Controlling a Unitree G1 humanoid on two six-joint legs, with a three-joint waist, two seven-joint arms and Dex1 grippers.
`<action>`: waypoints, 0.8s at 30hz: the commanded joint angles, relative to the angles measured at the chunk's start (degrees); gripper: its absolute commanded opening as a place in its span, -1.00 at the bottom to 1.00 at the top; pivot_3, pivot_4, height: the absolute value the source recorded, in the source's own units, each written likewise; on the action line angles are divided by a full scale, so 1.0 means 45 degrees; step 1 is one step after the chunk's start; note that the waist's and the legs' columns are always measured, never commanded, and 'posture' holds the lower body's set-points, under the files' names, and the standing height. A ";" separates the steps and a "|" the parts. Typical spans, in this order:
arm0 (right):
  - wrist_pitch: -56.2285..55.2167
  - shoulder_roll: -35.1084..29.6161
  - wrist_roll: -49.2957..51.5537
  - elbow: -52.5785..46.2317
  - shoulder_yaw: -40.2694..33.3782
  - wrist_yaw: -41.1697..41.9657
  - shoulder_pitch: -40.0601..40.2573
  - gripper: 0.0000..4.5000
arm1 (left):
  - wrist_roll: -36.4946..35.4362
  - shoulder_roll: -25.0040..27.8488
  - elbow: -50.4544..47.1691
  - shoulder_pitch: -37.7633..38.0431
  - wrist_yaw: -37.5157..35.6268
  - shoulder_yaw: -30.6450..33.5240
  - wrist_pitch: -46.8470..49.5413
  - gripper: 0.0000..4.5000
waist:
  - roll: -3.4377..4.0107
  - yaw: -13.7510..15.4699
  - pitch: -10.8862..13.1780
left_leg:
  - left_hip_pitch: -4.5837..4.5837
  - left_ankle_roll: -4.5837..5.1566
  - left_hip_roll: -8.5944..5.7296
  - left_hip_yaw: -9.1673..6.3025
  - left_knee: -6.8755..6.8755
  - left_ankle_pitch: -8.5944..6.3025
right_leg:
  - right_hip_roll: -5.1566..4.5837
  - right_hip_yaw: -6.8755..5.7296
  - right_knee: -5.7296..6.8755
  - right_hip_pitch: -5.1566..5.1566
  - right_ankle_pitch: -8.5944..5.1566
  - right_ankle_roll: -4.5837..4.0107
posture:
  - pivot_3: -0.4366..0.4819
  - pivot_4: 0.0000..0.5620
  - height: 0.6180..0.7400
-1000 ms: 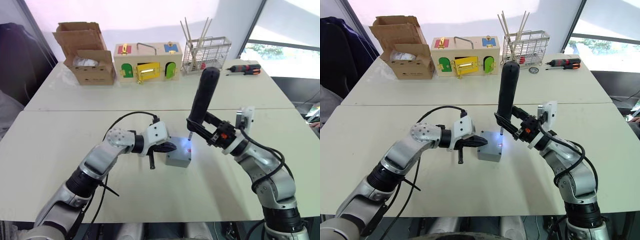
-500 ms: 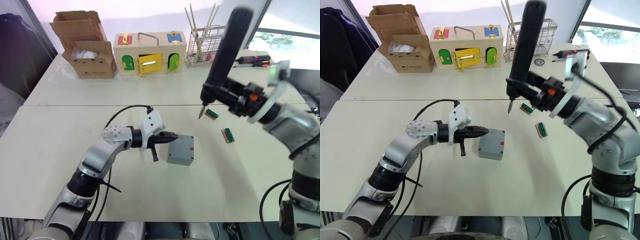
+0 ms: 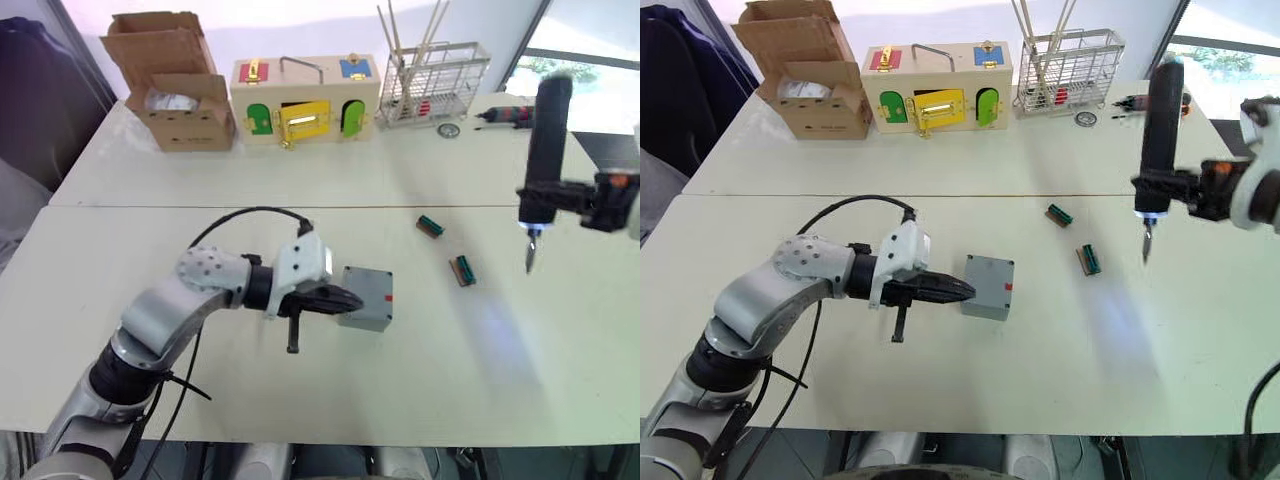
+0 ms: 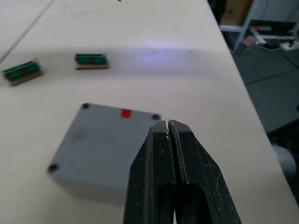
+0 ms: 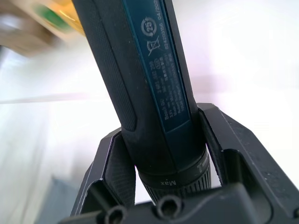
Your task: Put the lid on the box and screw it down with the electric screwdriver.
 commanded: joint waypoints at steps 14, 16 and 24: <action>0.1073 0.0179 -0.3526 0.3544 0.4175 0.2845 -0.0760 -0.16 | 0.0355 -0.0649 -0.0917 0.0228 0.1540 -0.0744 -0.0225 -1.00 | 0.0035 -0.0111 0.0011 | 0.0020 -0.0008 0.0006 0.0010 0.0021 0.0010 | 0.0020 0.0017 0.0060 -0.0013 0.0002 0.0003 | -0.05 -0.47 0.84; 0.0737 0.0349 -0.4013 0.3794 0.4612 0.3138 -0.0826 -0.16 | 0.0217 -0.0687 -0.0963 0.0295 0.1672 -0.0701 -0.0141 -1.00 | 0.0036 -0.0085 0.0010 | 0.0020 -0.0008 0.0002 0.0014 0.0028 0.0010 | 0.0018 0.0025 0.0065 -0.0012 0.0003 0.0004 | -0.05 -0.47 0.84; -0.0803 0.0840 -0.5779 0.4687 0.5549 0.4087 -0.1207 0.27 | 0.0710 -0.0490 -0.0959 0.0225 0.2113 -0.0838 -0.0282 -1.00 | 0.0023 -0.0092 0.0009 | 0.0024 -0.0018 0.0001 0.0011 0.0039 0.0016 | 0.0021 0.0023 0.0070 -0.0005 0.0004 0.0004 | -0.05 -0.47 0.84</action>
